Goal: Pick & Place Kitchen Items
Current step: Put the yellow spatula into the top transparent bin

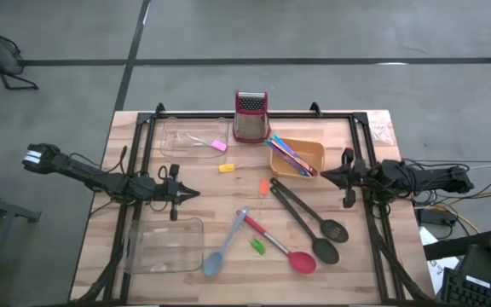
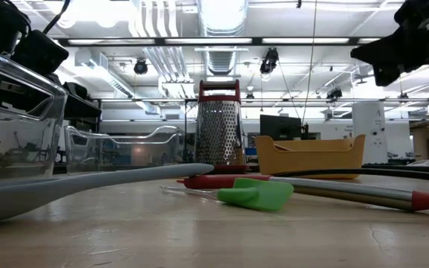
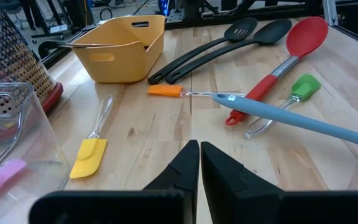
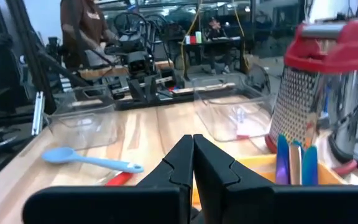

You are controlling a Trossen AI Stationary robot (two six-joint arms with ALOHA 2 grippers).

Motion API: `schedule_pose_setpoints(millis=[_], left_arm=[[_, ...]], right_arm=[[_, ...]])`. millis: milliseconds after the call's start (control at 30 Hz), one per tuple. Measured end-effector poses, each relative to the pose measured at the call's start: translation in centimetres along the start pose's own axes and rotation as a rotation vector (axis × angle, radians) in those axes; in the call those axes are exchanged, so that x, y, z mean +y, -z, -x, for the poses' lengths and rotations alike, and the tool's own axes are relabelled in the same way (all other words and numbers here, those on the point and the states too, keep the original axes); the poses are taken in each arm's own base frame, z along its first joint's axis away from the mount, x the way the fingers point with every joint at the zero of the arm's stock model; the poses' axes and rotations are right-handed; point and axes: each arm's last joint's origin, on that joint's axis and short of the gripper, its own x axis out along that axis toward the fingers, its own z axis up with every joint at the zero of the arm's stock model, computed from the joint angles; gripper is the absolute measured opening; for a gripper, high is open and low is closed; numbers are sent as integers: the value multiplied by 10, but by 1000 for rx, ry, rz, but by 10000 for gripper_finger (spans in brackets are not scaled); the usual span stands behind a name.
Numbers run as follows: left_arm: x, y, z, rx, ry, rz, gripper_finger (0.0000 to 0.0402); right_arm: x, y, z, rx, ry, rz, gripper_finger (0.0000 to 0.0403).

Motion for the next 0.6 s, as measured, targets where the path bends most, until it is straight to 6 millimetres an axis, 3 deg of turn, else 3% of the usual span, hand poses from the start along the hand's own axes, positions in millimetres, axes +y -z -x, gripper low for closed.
schedule_pose_setpoints(millis=[200,433,600], left_arm=[[0,0,0,0,0,0,23],[0,0,0,0,0,0,23],[0,0,0,1,0,0,23]], right_arm=[[0,0,2,23,-22,6,8],[0,4,2,58,-33,225,9],[0,4,2,54,-33,269,8]])
